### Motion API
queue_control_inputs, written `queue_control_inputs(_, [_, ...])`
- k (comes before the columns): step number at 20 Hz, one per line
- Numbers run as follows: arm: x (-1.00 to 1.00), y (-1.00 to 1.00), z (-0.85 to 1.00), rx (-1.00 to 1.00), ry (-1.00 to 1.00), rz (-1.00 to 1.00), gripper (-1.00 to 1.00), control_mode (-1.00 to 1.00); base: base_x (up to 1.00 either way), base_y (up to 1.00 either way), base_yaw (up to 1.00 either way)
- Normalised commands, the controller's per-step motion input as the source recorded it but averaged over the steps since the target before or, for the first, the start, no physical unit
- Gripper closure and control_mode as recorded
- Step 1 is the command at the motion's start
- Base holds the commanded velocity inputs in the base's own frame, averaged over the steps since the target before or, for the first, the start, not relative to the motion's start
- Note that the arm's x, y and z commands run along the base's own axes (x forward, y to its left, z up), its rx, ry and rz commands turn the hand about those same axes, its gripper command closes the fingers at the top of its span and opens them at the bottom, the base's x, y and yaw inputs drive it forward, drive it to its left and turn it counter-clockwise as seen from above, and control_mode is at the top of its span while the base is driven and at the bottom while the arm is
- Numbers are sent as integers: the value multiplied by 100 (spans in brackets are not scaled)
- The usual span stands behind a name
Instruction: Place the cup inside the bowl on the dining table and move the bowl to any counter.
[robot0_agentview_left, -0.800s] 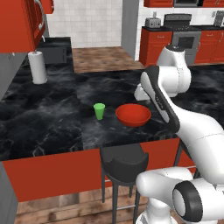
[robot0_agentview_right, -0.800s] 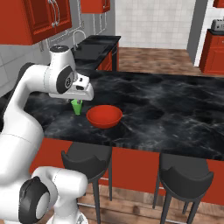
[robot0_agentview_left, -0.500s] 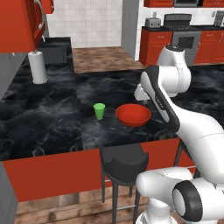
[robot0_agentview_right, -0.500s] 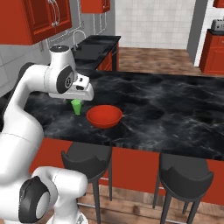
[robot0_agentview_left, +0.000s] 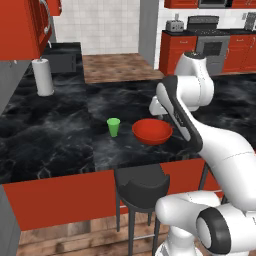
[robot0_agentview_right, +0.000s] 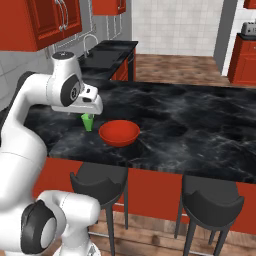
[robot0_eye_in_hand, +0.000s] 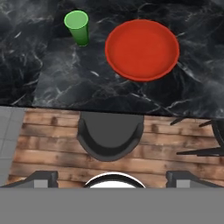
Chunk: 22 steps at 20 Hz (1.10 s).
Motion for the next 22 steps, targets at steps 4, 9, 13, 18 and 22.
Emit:
queue_control_inputs(4, [0, 34, 0, 0, 0, 0, -100, -100, 0, 0, 0])
queue_control_inputs(9, [0, 29, 0, 0, 0, 0, -100, -100, 0, 0, 0])
queue_control_inputs(13, [0, 21, 0, 0, 0, 0, -100, -100, 0, 0, 0])
queue_control_inputs(18, [13, 8, 0, 0, 0, 0, -100, -100, 0, 0, 0])
queue_control_inputs(22, [15, 2, 0, 1, -1, 0, -100, -100, 0, 0, 0])
